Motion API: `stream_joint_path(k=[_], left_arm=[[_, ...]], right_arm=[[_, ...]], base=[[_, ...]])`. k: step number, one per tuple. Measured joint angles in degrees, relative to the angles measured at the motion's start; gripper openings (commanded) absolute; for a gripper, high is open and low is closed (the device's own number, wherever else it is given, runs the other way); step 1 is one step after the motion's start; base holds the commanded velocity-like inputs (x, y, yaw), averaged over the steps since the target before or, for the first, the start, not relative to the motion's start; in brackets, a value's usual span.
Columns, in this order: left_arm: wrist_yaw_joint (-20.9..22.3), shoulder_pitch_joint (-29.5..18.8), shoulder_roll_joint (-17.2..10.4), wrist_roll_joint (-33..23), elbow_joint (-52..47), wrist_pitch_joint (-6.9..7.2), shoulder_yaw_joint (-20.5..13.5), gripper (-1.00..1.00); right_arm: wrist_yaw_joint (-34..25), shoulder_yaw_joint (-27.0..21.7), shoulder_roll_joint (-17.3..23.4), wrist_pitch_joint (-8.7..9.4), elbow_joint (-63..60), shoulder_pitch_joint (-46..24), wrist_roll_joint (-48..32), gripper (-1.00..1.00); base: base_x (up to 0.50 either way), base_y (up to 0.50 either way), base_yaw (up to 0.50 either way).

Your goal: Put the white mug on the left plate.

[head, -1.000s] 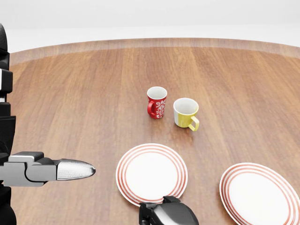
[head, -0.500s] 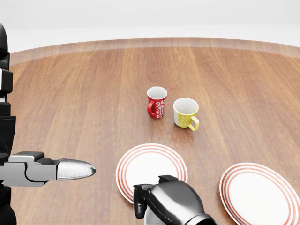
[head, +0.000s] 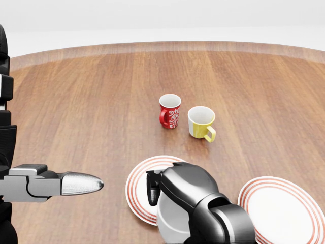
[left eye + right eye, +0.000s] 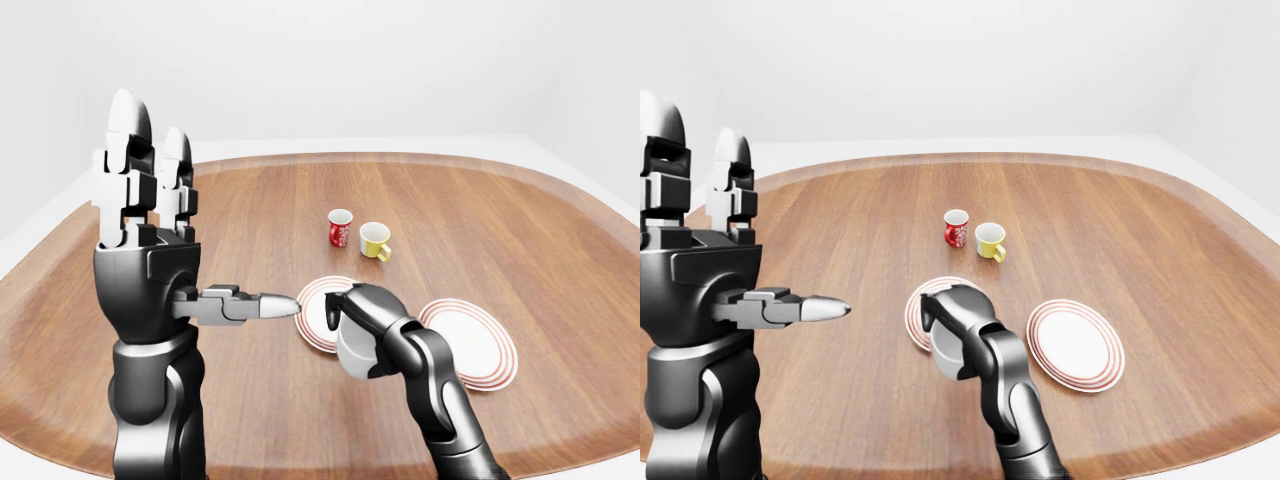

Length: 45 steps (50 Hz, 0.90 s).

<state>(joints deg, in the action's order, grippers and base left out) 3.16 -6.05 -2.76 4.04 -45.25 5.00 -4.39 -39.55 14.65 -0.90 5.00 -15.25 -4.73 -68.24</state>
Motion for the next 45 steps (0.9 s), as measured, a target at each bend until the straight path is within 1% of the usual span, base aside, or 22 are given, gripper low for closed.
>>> stream_joint_path(k=[19,27,35,45], left_arm=[[0.01,-0.02,0.00,-0.02,0.10,0.00,0.02,0.98],[0.03,-0.04,0.01,-0.04,0.31,0.00,0.04,0.98],[0.05,-0.02,0.03,-0.08,0.40,0.00,0.12,0.98],[0.06,0.04,0.04,-0.09,0.35,0.00,0.14,0.98]], right_arm=[[3.80,-4.11,-0.56,-0.01,14.16,-12.53,1.45,-1.00],[6.61,-5.22,-0.48,-0.65,21.54,-18.19,1.89,-1.00],[10.39,-6.03,-0.43,-1.92,30.12,-23.83,2.59,-1.00],[17.64,-6.87,0.01,-4.78,44.65,-32.09,3.58,-1.00]], base=[[0.00,0.00,0.00],[0.00,0.00,0.00],[0.00,0.00,0.00],[0.00,0.00,0.00]])
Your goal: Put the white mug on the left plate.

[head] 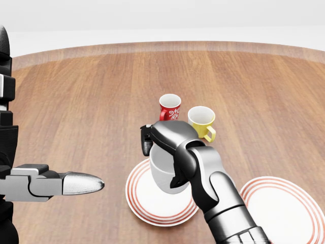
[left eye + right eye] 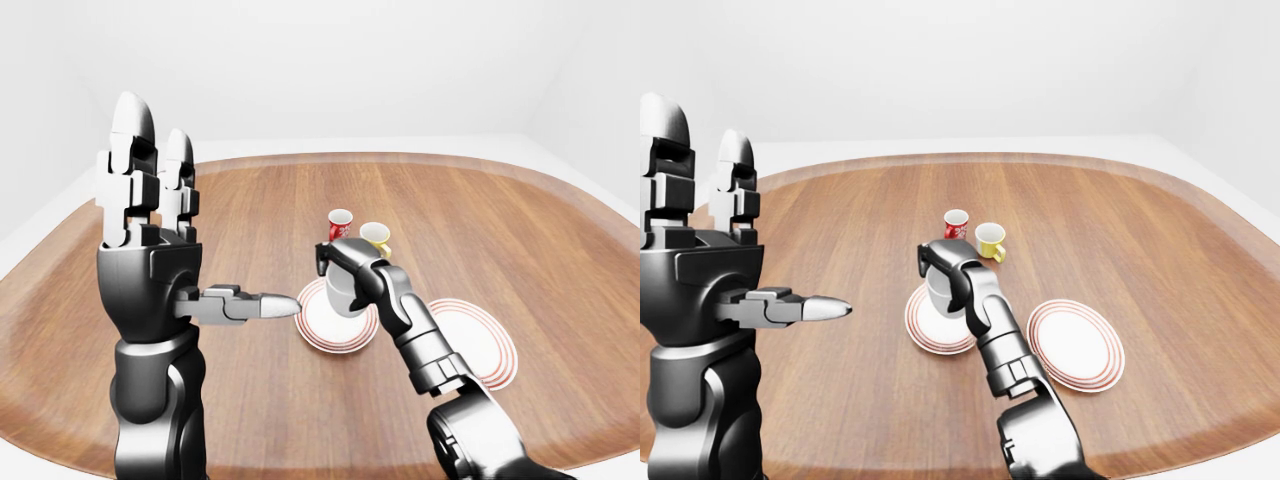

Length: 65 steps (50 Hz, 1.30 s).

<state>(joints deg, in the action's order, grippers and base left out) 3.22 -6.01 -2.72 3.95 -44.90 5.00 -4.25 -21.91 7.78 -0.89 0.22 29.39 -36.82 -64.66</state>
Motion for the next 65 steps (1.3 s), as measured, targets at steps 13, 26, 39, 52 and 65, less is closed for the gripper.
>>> stream_joint_path(k=[13,26,39,52,65], left_arm=[[0.05,0.09,0.01,0.06,-0.03,0.00,-0.06,0.98],[0.06,0.08,-0.02,0.24,0.09,0.00,-0.20,0.97],[0.00,-0.06,-0.10,0.43,0.13,0.00,-0.32,0.98],[0.03,0.02,-0.10,0.45,0.29,0.00,-0.33,0.98],[0.03,0.16,-0.07,0.52,0.25,0.00,-0.35,0.98]], right_arm=[[10.85,-0.26,-0.25,-4.80,20.73,-10.02,1.60,-1.00],[18.42,-0.09,-1.32,-5.22,34.85,-16.19,2.85,-1.00],[22.39,0.06,-2.12,-5.22,41.03,-18.32,3.24,-1.00],[24.68,0.20,-3.25,-5.22,43.40,-18.83,2.84,-1.00],[27.24,0.33,-3.92,-5.22,44.95,-17.97,1.97,-1.00]], base=[[0.00,0.00,0.00],[0.00,0.00,0.00],[0.00,0.00,0.00],[0.00,0.00,0.00],[0.00,0.00,0.00]])
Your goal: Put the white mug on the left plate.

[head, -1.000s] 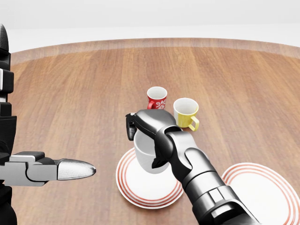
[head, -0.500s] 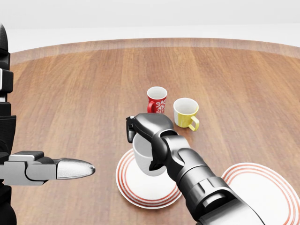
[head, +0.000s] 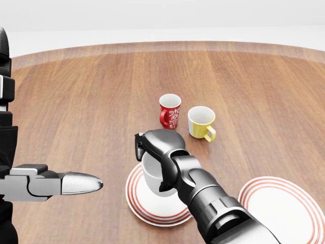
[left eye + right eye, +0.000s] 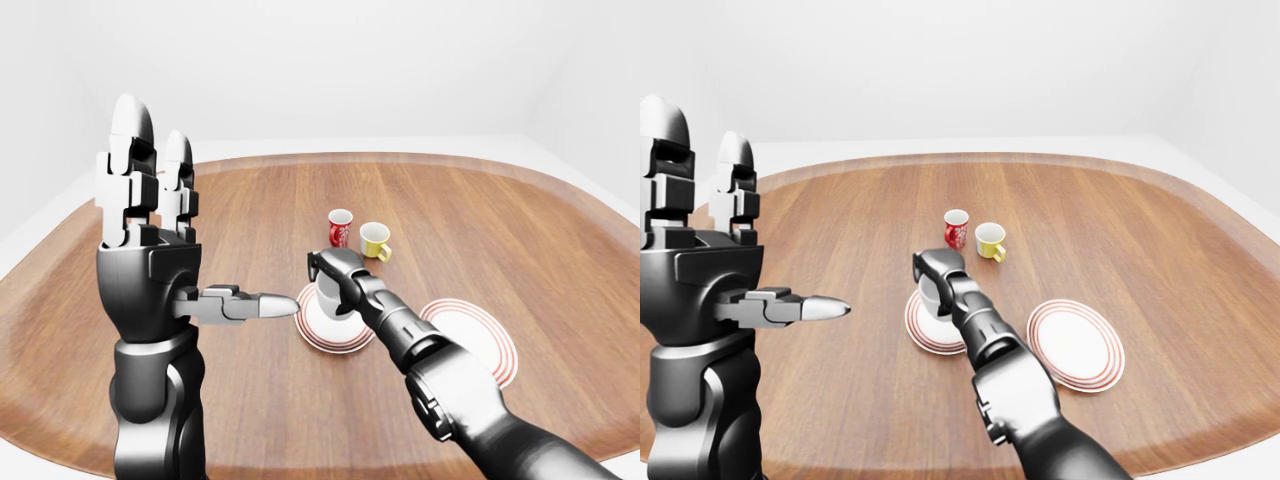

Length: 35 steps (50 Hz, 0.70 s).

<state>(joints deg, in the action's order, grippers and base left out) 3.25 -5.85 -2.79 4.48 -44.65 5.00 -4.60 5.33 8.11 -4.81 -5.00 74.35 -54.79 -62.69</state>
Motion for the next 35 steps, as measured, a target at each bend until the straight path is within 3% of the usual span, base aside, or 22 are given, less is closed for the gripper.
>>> stream_joint_path(k=[35], left_arm=[[-0.11,0.08,-0.04,0.24,-0.25,0.00,-0.20,0.98]], right_arm=[[2.91,-0.24,-0.21,0.00,1.58,2.32,-1.21,-1.00]], base=[[0.00,0.00,0.00]])
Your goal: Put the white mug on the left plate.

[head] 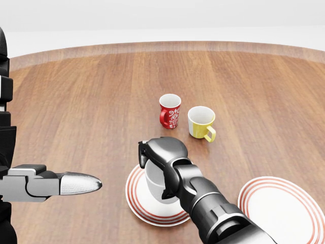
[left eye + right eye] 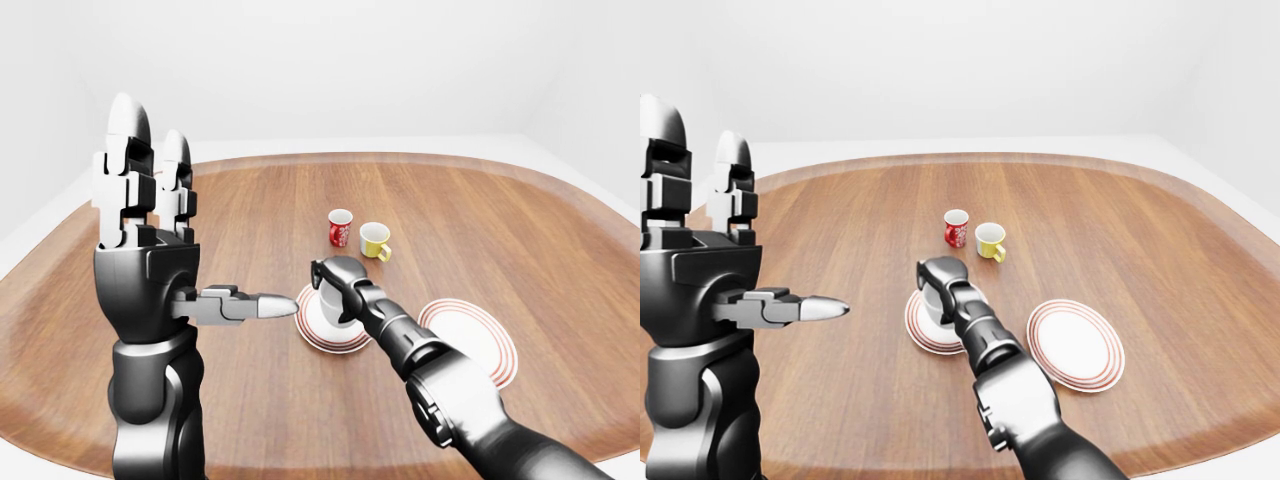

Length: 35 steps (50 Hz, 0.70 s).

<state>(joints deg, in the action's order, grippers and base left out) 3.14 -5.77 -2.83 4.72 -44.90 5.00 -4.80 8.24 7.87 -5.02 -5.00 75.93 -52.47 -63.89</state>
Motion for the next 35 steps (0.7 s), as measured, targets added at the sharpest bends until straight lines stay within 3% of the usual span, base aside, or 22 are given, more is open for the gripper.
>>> stream_joint_path(k=[35], left_arm=[[-0.02,-0.22,-0.12,0.21,0.00,0.00,-0.22,0.98]], right_arm=[[0.84,0.18,-0.47,0.00,0.34,1.05,-0.64,-1.00]], base=[[0.00,0.00,0.00]])
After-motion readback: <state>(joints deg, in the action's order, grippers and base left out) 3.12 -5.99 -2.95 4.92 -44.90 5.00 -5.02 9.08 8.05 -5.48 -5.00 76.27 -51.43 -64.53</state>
